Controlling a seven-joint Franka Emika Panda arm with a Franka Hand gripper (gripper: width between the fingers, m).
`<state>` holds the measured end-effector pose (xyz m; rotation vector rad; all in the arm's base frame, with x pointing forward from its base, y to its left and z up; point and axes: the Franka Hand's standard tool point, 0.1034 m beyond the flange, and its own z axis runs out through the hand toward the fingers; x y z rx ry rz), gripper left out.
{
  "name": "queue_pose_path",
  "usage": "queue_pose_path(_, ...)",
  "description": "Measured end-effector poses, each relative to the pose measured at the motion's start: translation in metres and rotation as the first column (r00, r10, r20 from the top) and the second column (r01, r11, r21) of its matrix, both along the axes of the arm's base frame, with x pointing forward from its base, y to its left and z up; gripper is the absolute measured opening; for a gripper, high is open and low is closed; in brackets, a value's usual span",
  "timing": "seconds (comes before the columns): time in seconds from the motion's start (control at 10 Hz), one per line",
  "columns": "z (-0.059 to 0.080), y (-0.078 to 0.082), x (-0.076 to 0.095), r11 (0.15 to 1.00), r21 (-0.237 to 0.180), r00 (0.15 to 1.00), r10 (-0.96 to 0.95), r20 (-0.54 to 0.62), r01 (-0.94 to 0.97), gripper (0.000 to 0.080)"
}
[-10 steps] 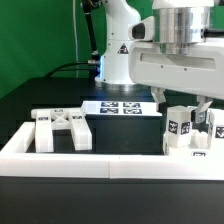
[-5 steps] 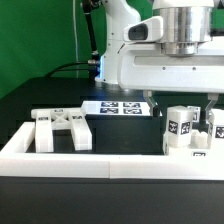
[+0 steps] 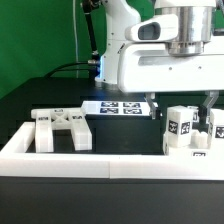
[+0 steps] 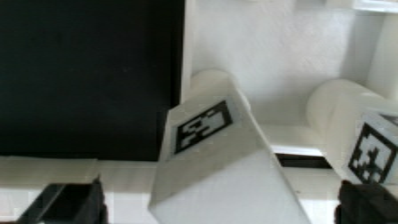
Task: Assemble chair
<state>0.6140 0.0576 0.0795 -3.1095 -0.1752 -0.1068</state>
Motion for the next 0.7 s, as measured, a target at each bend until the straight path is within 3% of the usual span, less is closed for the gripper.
queue_pose_path(0.2,-0.0003,-0.0011,-0.0001,0.983,-0.028,0.984,0.18,0.0,-0.18,0.0649)
queue_pose_path(0.5,-0.0008,-0.0024,-0.0003,0.978,-0.032,0.978,0.206,-0.001,-0.206,0.0622)
queue_pose_path(0.6,-0.0009,-0.0025,-0.0003,0.982,-0.031,0.982,0.188,-0.001,-0.188,0.0443)
queue_pose_path(0.7,-0.0009,-0.0026,-0.0003,0.982,-0.031,0.982,0.189,-0.001,-0.189,0.0443)
